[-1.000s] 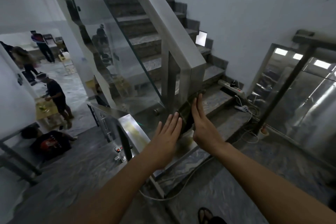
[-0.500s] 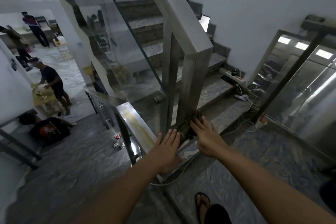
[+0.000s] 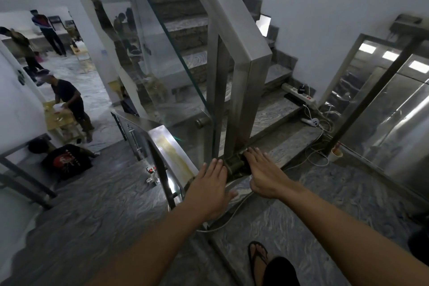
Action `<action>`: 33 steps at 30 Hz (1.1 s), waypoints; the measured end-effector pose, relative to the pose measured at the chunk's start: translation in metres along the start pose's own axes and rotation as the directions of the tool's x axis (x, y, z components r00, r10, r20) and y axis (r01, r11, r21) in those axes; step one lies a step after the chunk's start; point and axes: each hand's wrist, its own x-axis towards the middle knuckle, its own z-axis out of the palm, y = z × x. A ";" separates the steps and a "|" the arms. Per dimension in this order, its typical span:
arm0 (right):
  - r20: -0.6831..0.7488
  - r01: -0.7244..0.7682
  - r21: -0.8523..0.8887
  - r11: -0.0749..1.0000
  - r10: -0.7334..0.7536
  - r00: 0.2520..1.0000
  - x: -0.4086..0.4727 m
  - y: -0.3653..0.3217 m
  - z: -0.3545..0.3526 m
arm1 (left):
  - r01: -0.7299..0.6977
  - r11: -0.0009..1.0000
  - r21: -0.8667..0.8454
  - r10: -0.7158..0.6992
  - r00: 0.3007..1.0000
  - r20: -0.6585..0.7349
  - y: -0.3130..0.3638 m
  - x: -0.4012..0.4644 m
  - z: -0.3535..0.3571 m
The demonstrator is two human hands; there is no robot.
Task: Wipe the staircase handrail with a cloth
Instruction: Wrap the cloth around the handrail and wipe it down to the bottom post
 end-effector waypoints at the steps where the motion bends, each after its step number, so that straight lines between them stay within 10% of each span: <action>1: 0.022 -0.010 -0.045 0.999 0.011 1.000 0.002 -0.003 0.003 | 0.030 0.999 -0.028 -0.030 0.999 -0.014 0.008 -0.001 0.002; 12: 0.001 -0.003 0.026 1.000 0.003 1.000 -0.015 -0.006 0.010 | -0.029 0.999 -0.035 0.027 0.998 -0.050 -0.018 -0.022 0.012; 21: 0.038 -0.045 -0.143 0.989 0.051 0.998 -0.004 -0.015 0.012 | 0.351 0.927 -0.134 -0.369 0.919 -0.141 0.011 -0.031 0.025; 33: 0.080 0.112 -0.158 0.981 -0.100 0.992 -0.036 -0.057 0.024 | 0.201 0.967 -0.156 -0.216 0.973 -0.083 -0.069 -0.019 0.004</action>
